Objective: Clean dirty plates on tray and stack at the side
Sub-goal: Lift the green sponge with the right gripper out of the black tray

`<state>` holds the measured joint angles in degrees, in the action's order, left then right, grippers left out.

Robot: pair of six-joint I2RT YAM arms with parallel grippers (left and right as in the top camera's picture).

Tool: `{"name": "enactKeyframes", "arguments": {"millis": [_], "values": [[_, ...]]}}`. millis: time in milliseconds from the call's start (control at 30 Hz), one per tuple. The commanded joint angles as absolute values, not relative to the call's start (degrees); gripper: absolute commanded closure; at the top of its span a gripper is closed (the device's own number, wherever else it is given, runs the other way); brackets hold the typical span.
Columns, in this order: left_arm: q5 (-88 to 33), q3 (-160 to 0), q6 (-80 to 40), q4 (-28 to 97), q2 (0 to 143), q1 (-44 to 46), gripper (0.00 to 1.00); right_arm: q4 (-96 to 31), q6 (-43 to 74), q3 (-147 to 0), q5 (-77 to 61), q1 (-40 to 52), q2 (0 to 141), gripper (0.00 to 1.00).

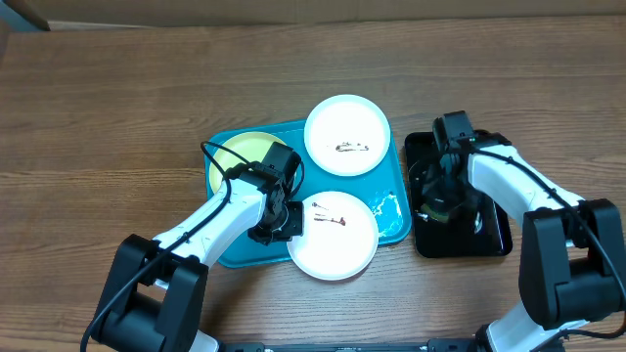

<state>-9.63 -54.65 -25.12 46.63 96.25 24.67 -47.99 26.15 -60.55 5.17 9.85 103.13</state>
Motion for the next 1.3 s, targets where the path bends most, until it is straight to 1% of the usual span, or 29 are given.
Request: {"name": "enactKeyframes", "arguments": {"millis": [0,100,333,433,633,967,1033,1067,1200,1267], "values": [[-9.02,-55.61,-24.88,46.48,96.53,24.93,0.96,-46.11,26.44,-58.46,3.66,10.02,103.26,0.96],[-9.02,-55.61,-24.88,46.46,96.53,24.93,0.96,-44.84,23.62,-59.35,-1.43,10.02,103.24,0.96],[-9.02,-55.61,-24.88,46.46,96.53,24.93,0.96,-48.51,23.59,-64.38,-0.16,9.85,101.69,0.96],[-9.02,-55.61,-24.88,46.44,96.53,24.93,0.95,-50.7,23.59,-66.89,-0.08,9.85,100.25,0.91],[-8.99,-55.61,-24.88,46.41,96.53,24.93,0.95,-51.55,23.59,-66.39,-0.03,9.85,99.79,0.91],[-8.97,-55.61,-24.88,45.82,96.53,24.93,0.96,-47.4,23.83,-58.3,3.38,9.85,100.09,0.91],[-8.97,-55.61,-24.88,45.65,96.53,24.93,0.96,-46.94,23.86,-58.46,2.94,9.85,100.07,0.92],[-8.99,-55.61,-24.88,45.52,96.53,24.95,0.96,-47.03,23.83,-58.94,2.66,9.85,99.96,0.96],[-8.97,-55.61,-24.88,45.28,96.53,24.93,0.96,-48.86,23.81,-62.57,2.46,9.85,99.13,0.96],[-8.95,-55.61,-24.86,44.86,96.53,24.95,0.96,-51.29,23.77,-66.65,2.5,9.85,97.78,0.96]]}}
